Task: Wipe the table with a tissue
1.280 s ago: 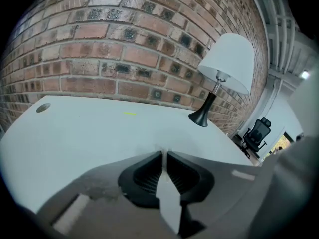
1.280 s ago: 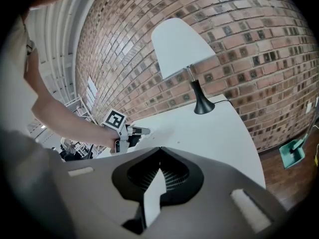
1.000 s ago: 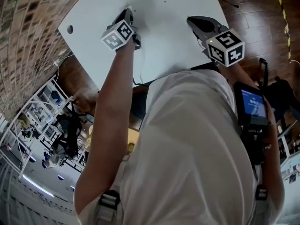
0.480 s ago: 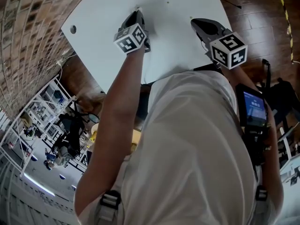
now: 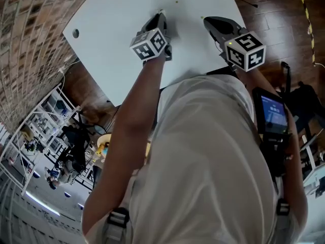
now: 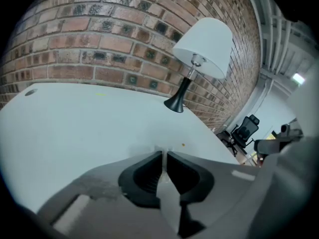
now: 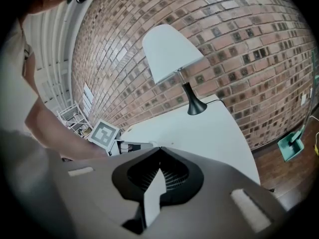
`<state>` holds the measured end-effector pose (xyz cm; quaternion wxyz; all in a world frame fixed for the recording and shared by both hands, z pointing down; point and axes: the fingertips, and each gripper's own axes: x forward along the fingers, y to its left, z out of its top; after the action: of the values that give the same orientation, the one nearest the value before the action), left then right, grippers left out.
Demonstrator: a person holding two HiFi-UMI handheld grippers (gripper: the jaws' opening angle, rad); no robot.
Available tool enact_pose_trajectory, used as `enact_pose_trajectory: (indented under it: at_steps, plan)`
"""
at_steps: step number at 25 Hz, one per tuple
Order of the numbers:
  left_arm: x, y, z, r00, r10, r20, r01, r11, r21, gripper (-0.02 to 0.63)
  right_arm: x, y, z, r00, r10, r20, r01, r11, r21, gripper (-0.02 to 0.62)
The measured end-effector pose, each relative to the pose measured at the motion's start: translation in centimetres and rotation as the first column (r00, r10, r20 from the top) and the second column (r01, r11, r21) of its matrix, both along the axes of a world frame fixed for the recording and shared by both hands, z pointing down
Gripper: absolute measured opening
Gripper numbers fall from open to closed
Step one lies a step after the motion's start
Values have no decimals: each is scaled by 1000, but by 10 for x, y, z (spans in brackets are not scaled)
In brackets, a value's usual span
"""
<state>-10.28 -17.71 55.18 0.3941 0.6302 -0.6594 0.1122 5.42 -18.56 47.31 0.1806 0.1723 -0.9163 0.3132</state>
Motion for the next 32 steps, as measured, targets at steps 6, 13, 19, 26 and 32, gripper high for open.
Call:
enact_pose_trajectory:
  at_steps: [6,13,19,26,32]
  plan:
    - [59,11,-10,969,60,-241,-45,997,70,40,19,-9,5,998,60,-7,-60,998,-4,8]
    - [73,33,-7,966,70,-249,-61,997,43,40,21,-6,9,998,67,-1,-67,998,-17,8]
    - [55,30,-7,979,46,-201,-39,998,41,40,26,-7,12,997,75,0,-75,997,-14,8]
    - [48,-11,-15,994,76,-74,-73,997,35,40,61,-12,7,992,122,6,-122,992,-19,8]
    - [34,-39,-13,990,127,66,-127,992,-2,41,70,-10,10,987,162,11,-161,986,-31,8]
